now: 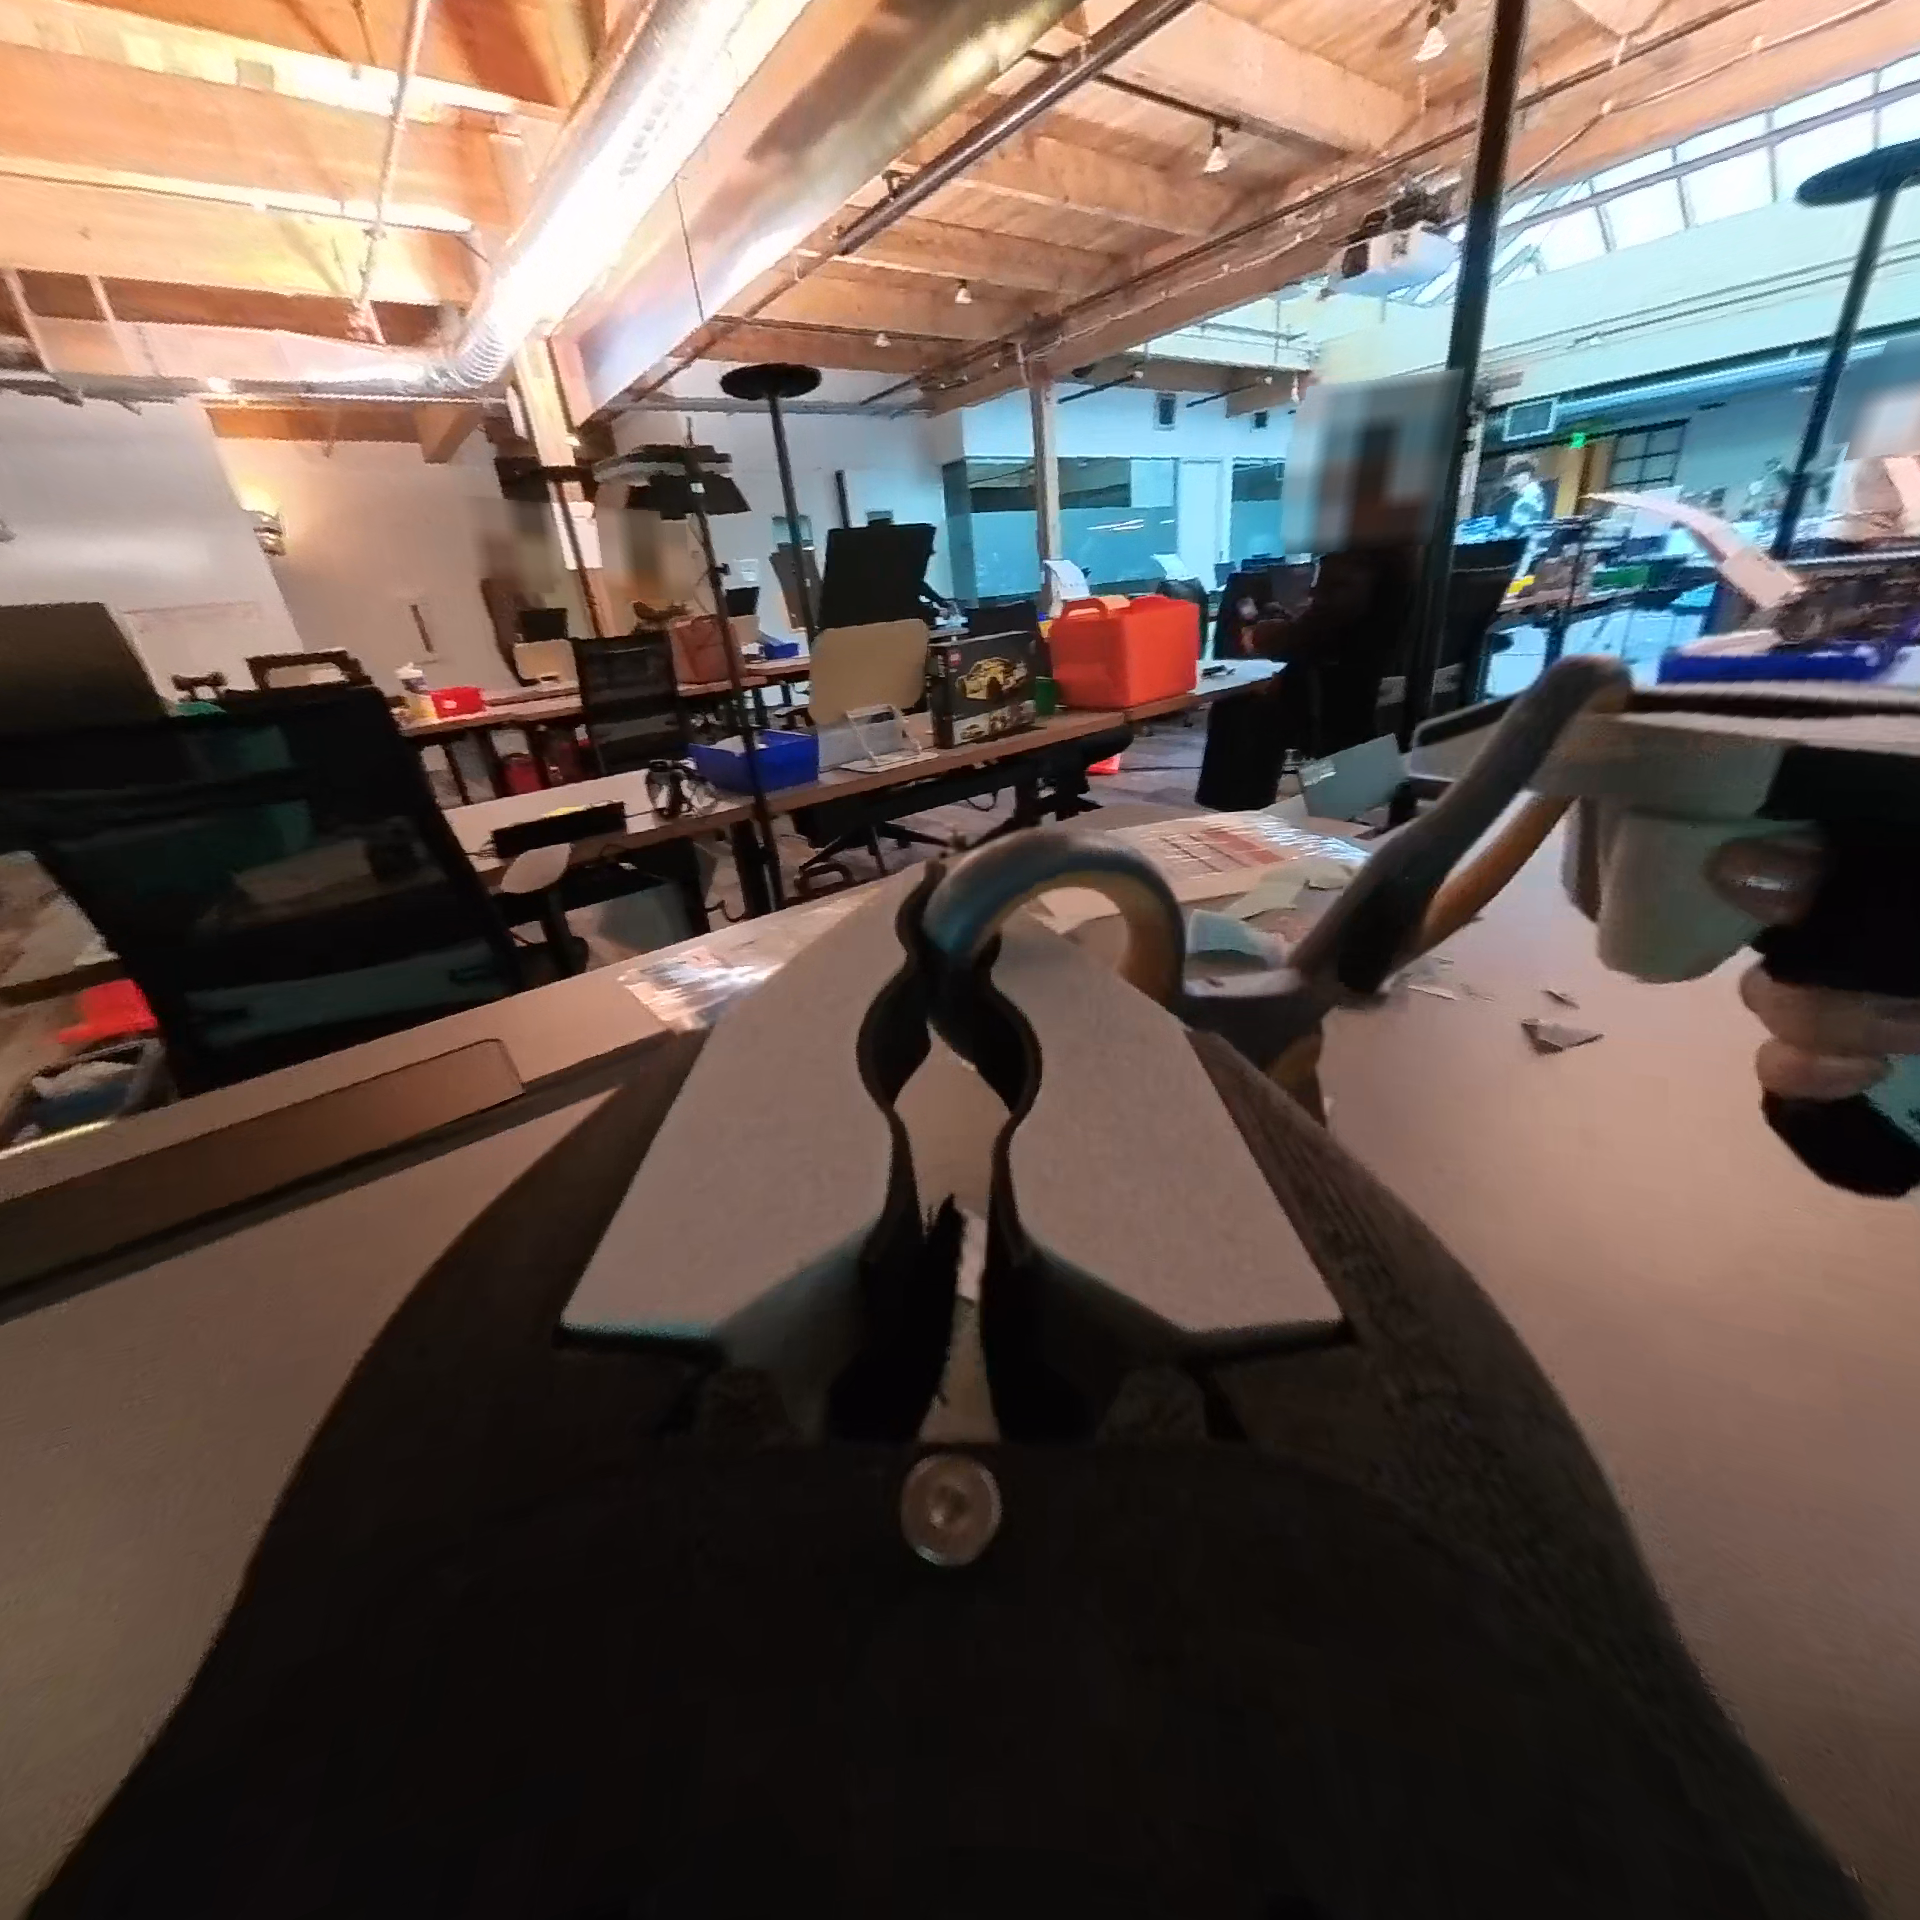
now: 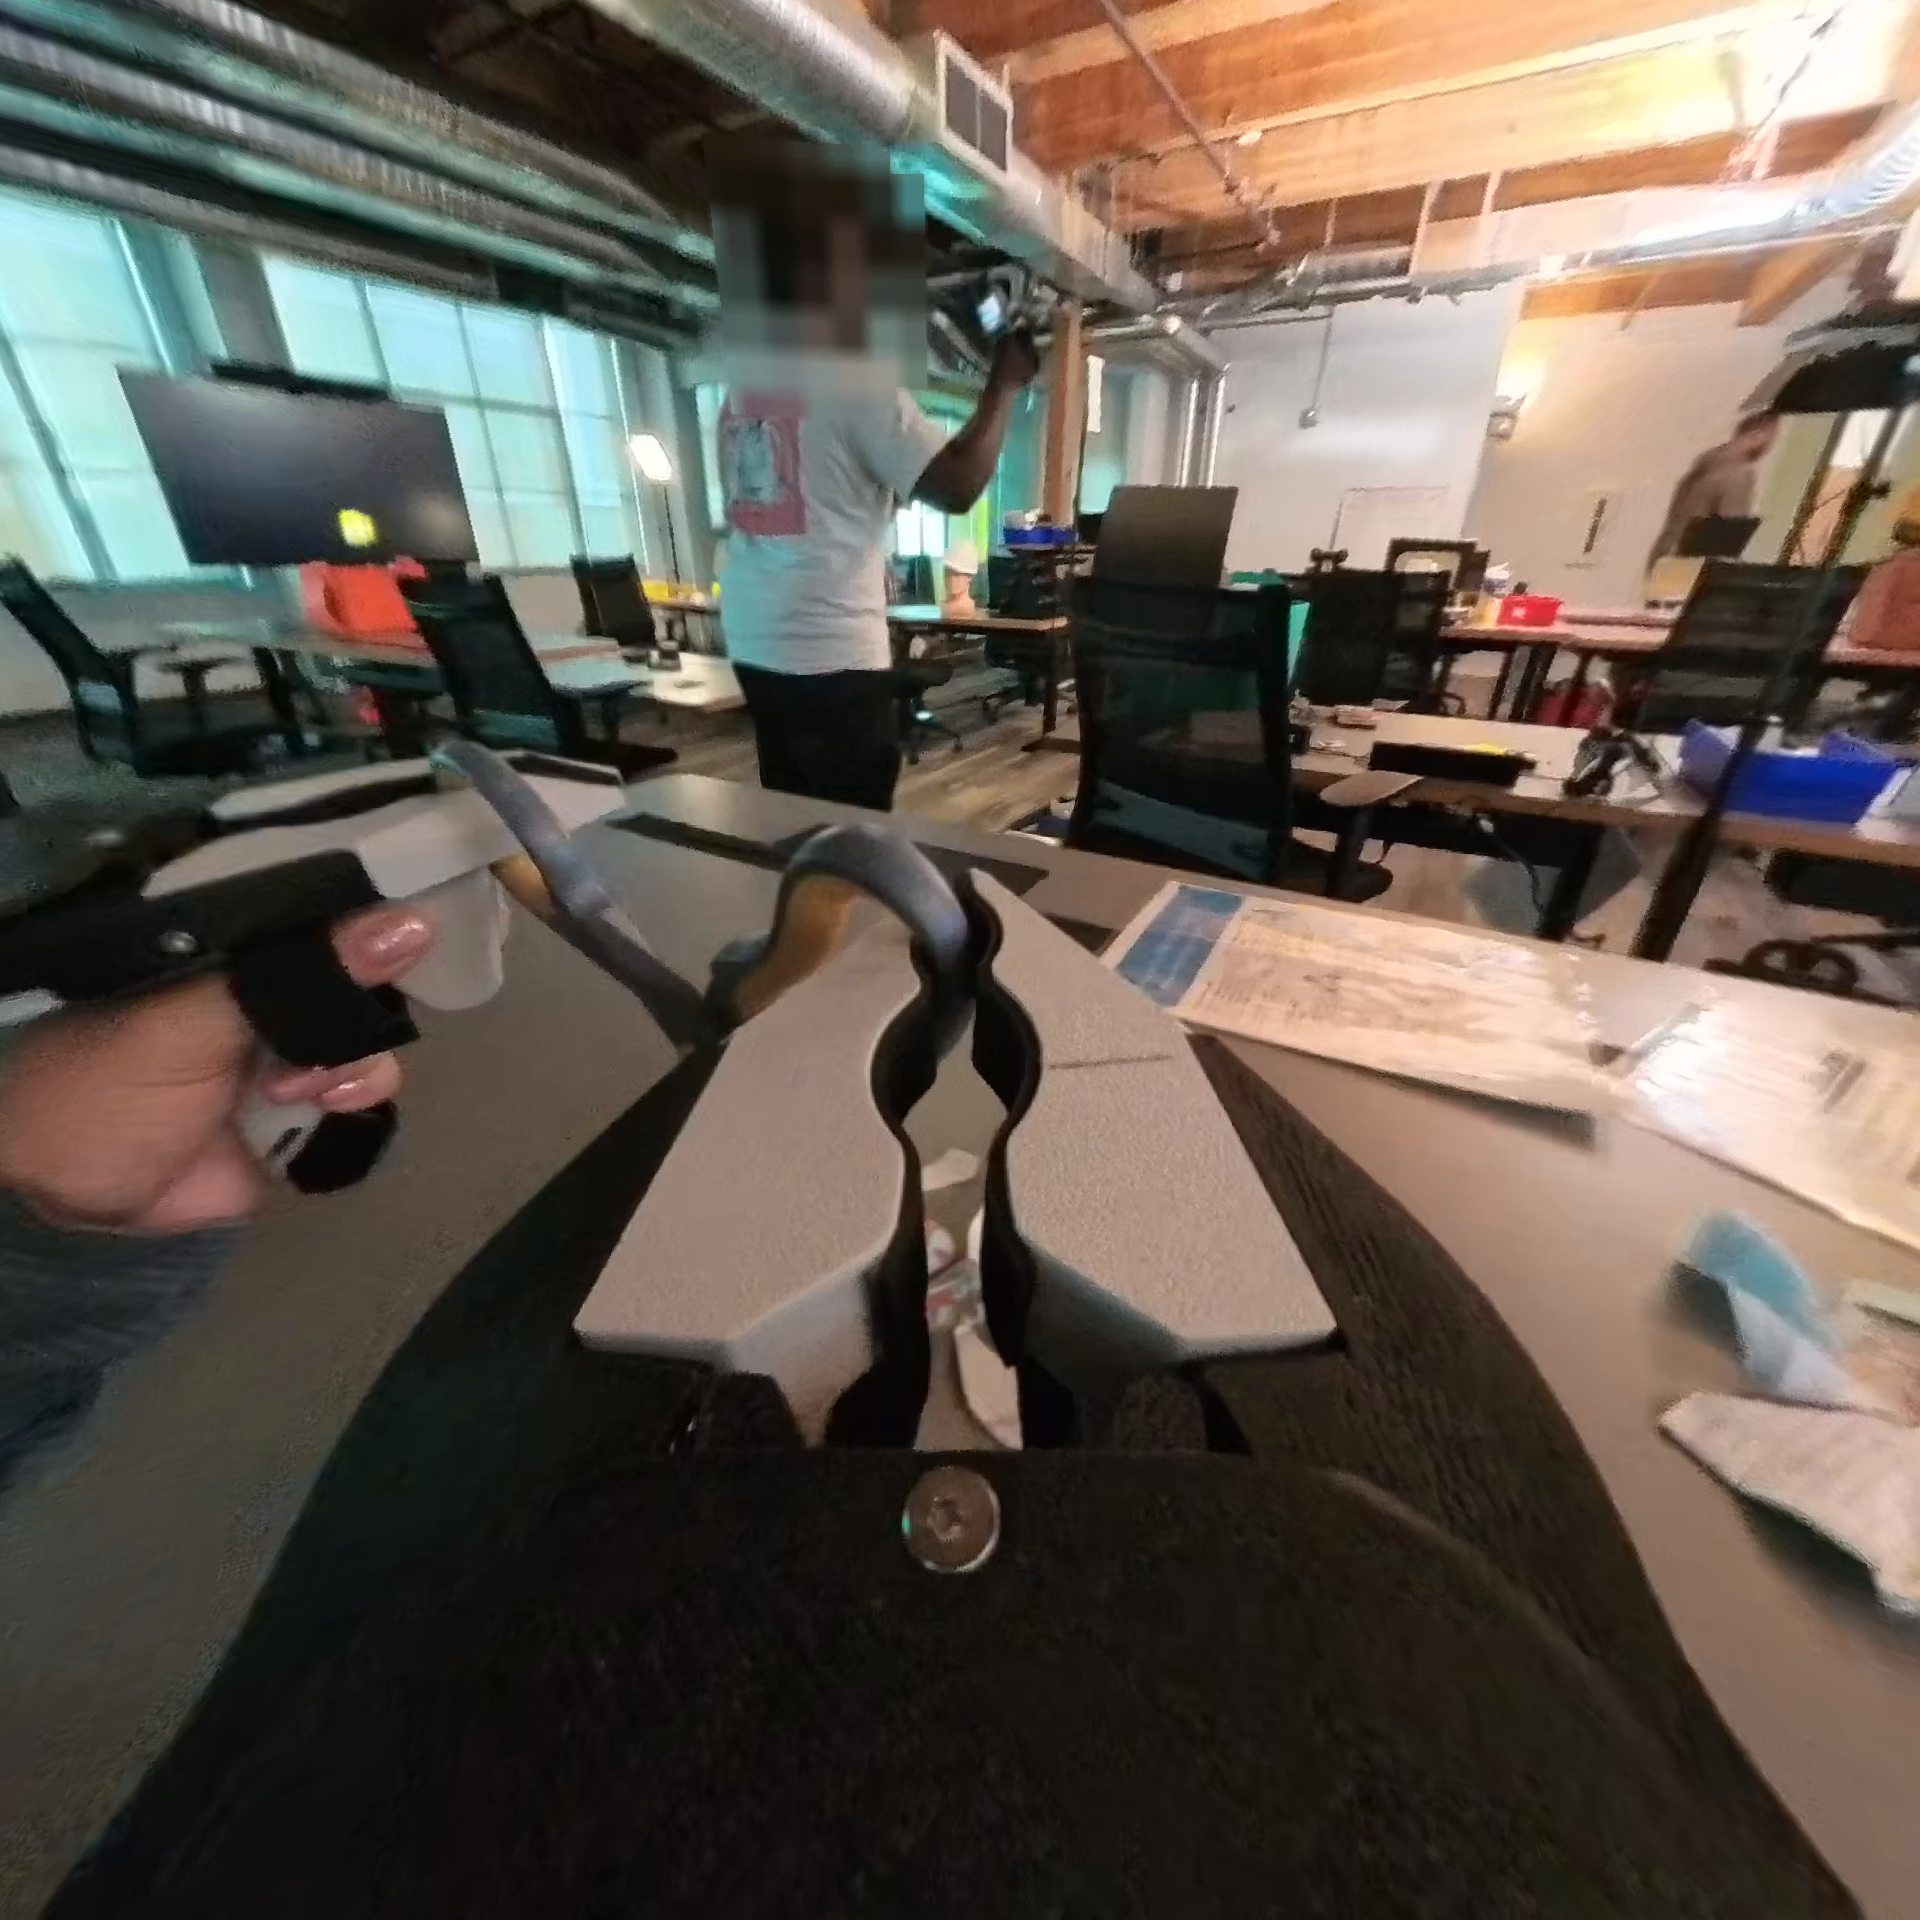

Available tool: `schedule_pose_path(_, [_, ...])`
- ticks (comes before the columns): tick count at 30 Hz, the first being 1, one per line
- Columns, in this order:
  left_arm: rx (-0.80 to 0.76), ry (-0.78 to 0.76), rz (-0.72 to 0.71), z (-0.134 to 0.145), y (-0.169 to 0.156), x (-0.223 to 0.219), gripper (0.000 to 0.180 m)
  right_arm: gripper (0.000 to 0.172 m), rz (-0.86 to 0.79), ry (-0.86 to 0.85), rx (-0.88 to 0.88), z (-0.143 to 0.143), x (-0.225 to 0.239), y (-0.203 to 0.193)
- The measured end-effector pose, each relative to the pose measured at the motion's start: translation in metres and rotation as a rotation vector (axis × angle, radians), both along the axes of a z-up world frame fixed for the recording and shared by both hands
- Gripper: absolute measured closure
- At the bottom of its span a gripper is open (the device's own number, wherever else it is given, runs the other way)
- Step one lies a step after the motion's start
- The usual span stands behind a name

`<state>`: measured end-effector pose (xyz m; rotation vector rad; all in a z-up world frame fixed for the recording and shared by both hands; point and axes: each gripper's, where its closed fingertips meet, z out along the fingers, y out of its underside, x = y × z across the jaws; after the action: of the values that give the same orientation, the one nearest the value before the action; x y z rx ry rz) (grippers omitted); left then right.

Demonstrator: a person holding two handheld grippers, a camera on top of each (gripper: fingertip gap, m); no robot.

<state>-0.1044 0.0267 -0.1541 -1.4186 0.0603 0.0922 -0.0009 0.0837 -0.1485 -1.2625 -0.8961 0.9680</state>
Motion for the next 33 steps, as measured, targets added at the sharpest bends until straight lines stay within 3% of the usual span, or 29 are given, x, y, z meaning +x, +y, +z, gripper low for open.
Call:
schedule_pose_path(6, [-0.052,0.042,0.153,-0.011,0.0,-0.029,0.18,0.172,0.042,-0.092,0.024,-0.02,-0.035,0.016])
schedule_pose_path(15, [-0.086,-0.012,0.113,-0.036,0.024,-0.021,0.18,0.172,-0.001,-0.063,-0.027,-0.034,-0.041,0.034])
schedule_pose_path(25, [-0.058,-0.036,0.05,-0.029,0.03,0.002,0.18,0.172,0.022,-0.011,-0.01,-0.021,-0.05,0.018])
schedule_pose_path(33, [0.023,-0.016,0.018,-0.006,0.02,0.017,0.18,0.172,0.05,0.013,0.042,-0.007,-0.053,-0.004])
